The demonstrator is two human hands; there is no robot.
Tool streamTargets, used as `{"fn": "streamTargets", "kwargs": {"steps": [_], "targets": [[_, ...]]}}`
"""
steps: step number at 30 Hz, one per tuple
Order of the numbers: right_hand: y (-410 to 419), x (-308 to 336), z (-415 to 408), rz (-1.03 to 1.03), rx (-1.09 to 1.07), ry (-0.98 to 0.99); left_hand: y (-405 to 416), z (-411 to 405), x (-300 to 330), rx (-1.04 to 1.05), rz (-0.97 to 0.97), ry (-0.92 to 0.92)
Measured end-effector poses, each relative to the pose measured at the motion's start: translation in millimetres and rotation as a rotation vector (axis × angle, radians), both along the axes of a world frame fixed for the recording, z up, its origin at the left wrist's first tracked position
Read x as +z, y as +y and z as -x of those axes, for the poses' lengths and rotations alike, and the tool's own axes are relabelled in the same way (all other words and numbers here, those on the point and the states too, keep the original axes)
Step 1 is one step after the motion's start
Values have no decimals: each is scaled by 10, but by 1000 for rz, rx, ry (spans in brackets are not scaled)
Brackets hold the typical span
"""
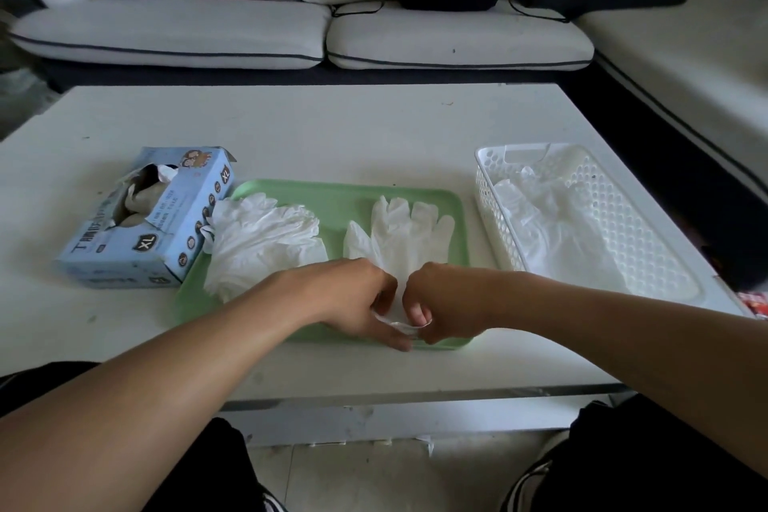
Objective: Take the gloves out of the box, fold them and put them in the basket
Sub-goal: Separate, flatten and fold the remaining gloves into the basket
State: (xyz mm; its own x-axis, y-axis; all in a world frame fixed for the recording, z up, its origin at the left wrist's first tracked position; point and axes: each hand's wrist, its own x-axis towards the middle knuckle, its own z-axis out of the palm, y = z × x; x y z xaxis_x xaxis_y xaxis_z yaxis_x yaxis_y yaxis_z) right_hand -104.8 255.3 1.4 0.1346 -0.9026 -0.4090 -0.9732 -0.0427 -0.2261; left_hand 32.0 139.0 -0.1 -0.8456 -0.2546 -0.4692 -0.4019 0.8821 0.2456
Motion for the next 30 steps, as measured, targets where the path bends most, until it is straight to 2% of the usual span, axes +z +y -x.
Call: {"fn": "streamTargets", "kwargs": {"steps": [4,8,14,17,19,21,23,25,30], "targets": [[-59,-6,54,-34,-17,-79,75,6,8,-4,88,0],[-122,135,263,-110,-209,-376,112,17,-18,-51,102,22],[-141,378,418,-189,-229,-603,29,92,72,52,-139,274],[-131,603,591,-101,-306,-781,-89,116,316,168,-271,551],[-91,728,705,-39,-357,-1032,-143,154,483,289,-466,762],[-41,808,772,3,-308,-1218,-136,199,625,424,-646,902],[-16,806,730,73,-264,-1209,-110,253,710,535,-744,979],[-12,796,632,192,-359,-1128,-77,311,766,583,-772,1019],[79,960,563,448,-585,-1243,-2,423,961,601,-785,1063]]}}
